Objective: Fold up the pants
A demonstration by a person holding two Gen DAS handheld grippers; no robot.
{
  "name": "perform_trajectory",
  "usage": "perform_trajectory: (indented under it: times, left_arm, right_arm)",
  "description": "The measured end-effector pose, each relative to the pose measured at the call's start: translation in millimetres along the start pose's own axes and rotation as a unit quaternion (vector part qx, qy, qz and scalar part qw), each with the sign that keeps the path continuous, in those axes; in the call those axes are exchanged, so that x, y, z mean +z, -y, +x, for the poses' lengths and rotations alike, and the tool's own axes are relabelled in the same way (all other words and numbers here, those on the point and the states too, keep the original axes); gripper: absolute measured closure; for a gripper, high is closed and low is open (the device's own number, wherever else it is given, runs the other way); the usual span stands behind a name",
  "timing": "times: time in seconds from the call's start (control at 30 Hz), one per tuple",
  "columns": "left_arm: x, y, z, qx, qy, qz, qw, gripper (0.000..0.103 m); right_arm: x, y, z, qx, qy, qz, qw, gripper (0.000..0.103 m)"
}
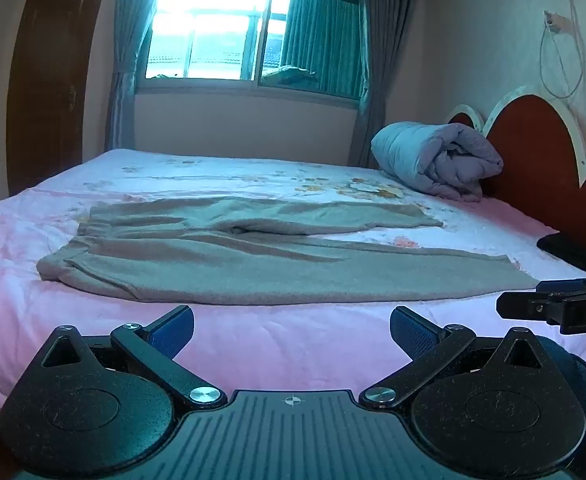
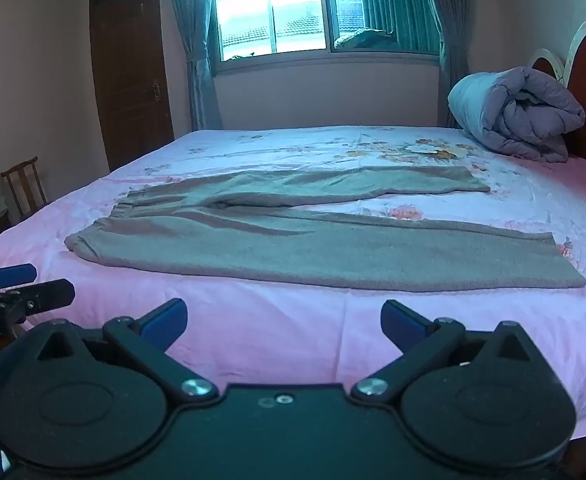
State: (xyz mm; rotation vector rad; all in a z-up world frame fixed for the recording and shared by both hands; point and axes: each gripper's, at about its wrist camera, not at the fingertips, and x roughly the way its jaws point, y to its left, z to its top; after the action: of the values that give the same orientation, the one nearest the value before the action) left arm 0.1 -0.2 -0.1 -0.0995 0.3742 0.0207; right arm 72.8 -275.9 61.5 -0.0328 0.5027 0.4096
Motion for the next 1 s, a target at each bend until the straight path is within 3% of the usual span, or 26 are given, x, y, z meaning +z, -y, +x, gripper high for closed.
perform_trajectory:
  times: [1.0]
  left_arm:
    - [-4, -2, 4, 0.003, -0.009, 0.003, 1.0000, 0.000]
  right_arm:
    - [0, 0, 1, -0.001, -0.001, 0.000, 1.000, 0.006]
